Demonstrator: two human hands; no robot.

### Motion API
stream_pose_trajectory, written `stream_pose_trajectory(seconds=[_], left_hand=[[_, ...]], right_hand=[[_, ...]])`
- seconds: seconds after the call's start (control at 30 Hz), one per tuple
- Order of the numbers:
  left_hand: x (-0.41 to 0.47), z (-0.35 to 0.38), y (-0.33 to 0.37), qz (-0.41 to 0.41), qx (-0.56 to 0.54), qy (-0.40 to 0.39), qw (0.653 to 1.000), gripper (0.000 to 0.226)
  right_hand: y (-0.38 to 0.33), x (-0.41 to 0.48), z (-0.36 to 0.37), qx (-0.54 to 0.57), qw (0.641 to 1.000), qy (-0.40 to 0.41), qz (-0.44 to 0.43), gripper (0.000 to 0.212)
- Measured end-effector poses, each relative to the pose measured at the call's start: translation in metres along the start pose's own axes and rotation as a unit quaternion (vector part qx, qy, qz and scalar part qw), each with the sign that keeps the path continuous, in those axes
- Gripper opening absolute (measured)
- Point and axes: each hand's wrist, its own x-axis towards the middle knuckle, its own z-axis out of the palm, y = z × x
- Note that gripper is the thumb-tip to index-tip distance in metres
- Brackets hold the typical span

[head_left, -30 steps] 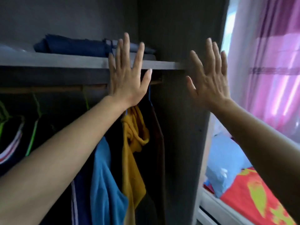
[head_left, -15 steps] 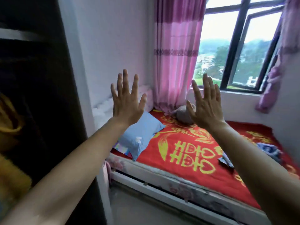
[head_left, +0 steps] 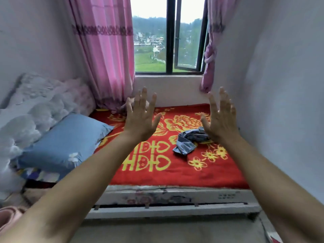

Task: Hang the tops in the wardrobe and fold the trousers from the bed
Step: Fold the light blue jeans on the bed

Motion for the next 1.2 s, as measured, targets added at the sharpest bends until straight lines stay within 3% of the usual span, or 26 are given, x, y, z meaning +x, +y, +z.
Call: stream_pose_trajectory(seconds=[0.33, 0.53, 0.97, 1.2], left_hand=[[0.111, 0.19, -0.011, 0.056, 0.005, -0.131, 0.99, 0.076], [0.196, 0.266, -0.007, 0.076, -0.03, -0.16, 0.984, 0.076], [0.281, 0.469, 0.107, 0.116, -0.062, -0.306, 0.943, 0.076], [0.346, 0.582, 0.195, 0.066, -0.044, -0.412, 0.908, 0.08]], right_hand=[[0.095, 0.042, 0.145, -0.11, 0.981, -0.141, 0.08, 0.086], [0.142, 0.085, 0.201, -0.114, 0.97, -0.158, 0.147, 0.085], [0.306, 0.098, 0.39, -0.077, 0.925, -0.288, 0.236, 0.081], [0.433, 0.118, 0.496, -0.044, 0.891, -0.387, 0.233, 0.079]])
